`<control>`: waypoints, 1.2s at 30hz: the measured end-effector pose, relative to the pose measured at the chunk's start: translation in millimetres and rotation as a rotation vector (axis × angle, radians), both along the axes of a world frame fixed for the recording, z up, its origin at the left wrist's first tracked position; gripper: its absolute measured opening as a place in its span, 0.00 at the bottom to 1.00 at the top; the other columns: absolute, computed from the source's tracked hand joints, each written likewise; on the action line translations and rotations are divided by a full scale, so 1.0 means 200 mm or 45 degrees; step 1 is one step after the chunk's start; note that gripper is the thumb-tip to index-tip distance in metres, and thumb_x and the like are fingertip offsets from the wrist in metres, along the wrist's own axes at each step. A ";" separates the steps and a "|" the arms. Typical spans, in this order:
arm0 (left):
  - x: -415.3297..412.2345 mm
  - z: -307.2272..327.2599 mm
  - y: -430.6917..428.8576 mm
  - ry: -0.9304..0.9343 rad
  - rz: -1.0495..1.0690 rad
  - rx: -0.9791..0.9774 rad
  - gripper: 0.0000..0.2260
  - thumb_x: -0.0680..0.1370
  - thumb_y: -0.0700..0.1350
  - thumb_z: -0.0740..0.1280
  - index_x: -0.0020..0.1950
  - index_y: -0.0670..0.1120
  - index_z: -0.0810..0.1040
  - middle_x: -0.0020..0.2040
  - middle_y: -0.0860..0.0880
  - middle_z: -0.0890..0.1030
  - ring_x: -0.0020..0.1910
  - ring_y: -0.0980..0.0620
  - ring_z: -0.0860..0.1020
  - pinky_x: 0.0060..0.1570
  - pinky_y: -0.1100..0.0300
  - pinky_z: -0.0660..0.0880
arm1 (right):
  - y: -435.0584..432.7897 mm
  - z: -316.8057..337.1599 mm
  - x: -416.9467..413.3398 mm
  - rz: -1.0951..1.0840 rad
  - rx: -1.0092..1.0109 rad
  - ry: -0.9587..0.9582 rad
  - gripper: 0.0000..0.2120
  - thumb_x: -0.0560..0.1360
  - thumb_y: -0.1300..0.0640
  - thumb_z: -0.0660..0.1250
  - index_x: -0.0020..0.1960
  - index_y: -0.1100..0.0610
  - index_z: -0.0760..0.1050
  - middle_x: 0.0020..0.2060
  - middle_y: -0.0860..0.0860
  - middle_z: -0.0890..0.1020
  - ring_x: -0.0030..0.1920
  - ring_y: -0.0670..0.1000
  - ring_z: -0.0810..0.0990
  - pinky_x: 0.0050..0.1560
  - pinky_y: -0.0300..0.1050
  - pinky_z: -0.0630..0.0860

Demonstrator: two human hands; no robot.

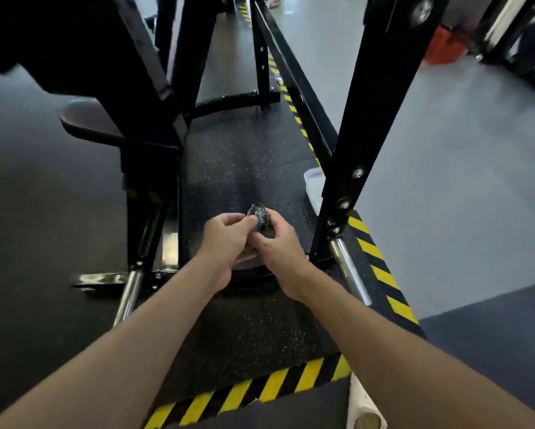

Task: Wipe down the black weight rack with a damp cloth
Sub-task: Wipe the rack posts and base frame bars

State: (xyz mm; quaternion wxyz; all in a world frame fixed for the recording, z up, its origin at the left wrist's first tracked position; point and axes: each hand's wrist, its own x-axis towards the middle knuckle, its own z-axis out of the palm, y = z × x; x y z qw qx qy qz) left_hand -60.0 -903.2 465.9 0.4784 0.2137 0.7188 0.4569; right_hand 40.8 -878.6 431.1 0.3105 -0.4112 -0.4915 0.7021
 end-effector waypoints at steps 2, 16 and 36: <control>0.00 0.23 -0.05 0.043 0.025 0.049 0.08 0.79 0.43 0.69 0.58 0.44 0.79 0.52 0.43 0.83 0.49 0.47 0.83 0.41 0.54 0.83 | -0.06 0.25 0.00 0.008 0.093 -0.010 0.11 0.78 0.63 0.64 0.59 0.55 0.76 0.52 0.56 0.83 0.53 0.54 0.83 0.53 0.50 0.82; 0.06 1.92 -0.10 0.282 0.151 0.589 0.04 0.78 0.40 0.68 0.53 0.44 0.77 0.47 0.41 0.83 0.47 0.43 0.82 0.50 0.42 0.82 | -0.02 1.99 0.04 0.045 1.113 -0.219 0.14 0.75 0.56 0.65 0.60 0.49 0.77 0.53 0.53 0.80 0.54 0.53 0.80 0.57 0.52 0.79; -0.92 3.53 0.27 1.079 0.149 1.372 0.22 0.83 0.45 0.56 0.78 0.51 0.61 0.65 0.38 0.75 0.62 0.35 0.75 0.60 0.39 0.74 | 0.44 4.00 -0.81 -0.728 2.919 -0.738 0.16 0.70 0.72 0.68 0.57 0.63 0.75 0.60 0.59 0.68 0.55 0.58 0.72 0.52 0.52 0.79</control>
